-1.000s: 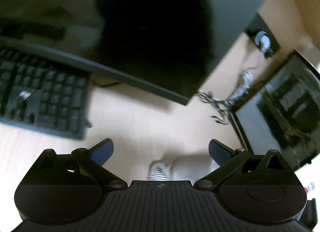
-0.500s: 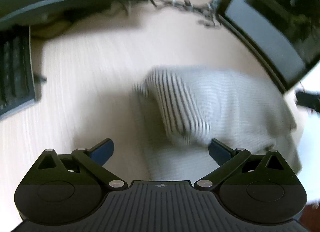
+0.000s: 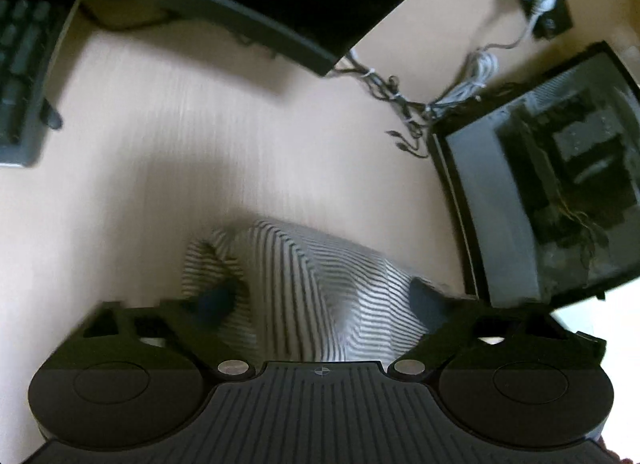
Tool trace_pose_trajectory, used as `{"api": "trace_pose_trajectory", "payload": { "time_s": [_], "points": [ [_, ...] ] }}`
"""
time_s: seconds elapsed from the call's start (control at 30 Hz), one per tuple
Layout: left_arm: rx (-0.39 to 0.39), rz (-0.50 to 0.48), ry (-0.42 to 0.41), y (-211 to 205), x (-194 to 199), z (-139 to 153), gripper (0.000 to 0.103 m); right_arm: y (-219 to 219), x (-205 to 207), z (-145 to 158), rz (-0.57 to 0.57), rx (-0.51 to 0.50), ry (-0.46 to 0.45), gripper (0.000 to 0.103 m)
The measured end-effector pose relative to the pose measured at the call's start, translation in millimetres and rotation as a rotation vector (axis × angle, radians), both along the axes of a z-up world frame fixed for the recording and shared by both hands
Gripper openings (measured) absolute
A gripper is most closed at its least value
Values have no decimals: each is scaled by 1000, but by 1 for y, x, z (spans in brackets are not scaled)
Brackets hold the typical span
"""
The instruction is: Fold clothes
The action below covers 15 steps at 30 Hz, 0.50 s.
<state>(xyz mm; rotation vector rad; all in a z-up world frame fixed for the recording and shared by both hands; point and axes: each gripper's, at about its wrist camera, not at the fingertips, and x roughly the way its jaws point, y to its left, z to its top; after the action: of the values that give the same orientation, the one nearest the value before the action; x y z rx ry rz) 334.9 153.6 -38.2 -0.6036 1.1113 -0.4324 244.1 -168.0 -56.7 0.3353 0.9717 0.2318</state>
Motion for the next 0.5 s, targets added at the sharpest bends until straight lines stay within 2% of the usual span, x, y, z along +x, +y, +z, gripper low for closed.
{"api": "trace_pose_trajectory", "payload": {
  "time_s": [0.1,0.2,0.27,0.4,0.5],
  "points": [
    [-26,31,27,2,10,-15,53,-1,18,-3,19,10,-15,45],
    [-3,81,-9,4,28,-7,44,4,53,-1,61,-15,-64,39],
    [21,104,-44,5,37,5,42,6,82,3,77,-13,-98,29],
    [61,85,-132,4,37,30,40,9,115,27,90,6,-183,25],
    [43,62,-171,2,18,43,40,6,113,42,123,2,-220,25]
  ]
}}
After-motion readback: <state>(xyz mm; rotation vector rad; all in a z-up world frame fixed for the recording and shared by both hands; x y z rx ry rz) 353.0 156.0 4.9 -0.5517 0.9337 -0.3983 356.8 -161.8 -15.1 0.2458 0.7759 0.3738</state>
